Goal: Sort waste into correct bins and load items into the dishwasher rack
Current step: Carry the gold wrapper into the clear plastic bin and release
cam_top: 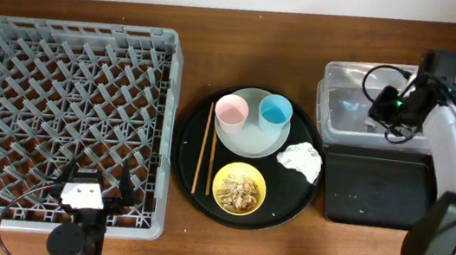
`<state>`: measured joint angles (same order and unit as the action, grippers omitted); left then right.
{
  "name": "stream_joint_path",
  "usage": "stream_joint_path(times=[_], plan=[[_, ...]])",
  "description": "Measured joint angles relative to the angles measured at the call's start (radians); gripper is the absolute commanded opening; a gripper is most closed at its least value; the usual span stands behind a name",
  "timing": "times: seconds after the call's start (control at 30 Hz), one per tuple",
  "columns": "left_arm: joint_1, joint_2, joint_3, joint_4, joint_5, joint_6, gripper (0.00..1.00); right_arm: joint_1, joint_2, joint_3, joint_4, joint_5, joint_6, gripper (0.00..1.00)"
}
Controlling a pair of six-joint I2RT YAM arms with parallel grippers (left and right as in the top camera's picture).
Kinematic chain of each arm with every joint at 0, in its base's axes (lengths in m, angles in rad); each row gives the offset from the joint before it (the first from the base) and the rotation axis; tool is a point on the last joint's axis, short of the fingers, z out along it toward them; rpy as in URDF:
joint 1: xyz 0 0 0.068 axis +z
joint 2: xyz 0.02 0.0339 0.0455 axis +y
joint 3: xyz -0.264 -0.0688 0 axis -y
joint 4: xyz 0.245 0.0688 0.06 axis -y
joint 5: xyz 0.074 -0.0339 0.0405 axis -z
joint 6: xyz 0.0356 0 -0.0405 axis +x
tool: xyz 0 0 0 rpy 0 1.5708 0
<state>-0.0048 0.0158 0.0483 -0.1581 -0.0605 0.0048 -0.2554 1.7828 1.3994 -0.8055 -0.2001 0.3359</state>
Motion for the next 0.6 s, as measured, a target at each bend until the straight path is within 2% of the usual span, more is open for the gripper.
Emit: stream_joint_path(times=[0.17,0.33,0.47,0.6], plan=[[0.000,0.000,0.000,0.000,0.000,0.000,0.99,-0.087,-0.006,0.011,-0.004,-0.229,-0.004,0.60],[0.000,0.000,0.000,0.000,0.000,0.000,0.99,-0.126,-0.103,0.120,-0.255,-0.319,-0.086,0.59],[0.000,0.000,0.000,0.000,0.000,0.000,1.00,-0.077,-0.254,0.172,-0.418,-0.325,-0.190,0.59],[0.000,0.000,0.000,0.000,0.000,0.000,0.99,0.073,-0.375,0.185,-0.588,-0.257,-0.273,0.55]])
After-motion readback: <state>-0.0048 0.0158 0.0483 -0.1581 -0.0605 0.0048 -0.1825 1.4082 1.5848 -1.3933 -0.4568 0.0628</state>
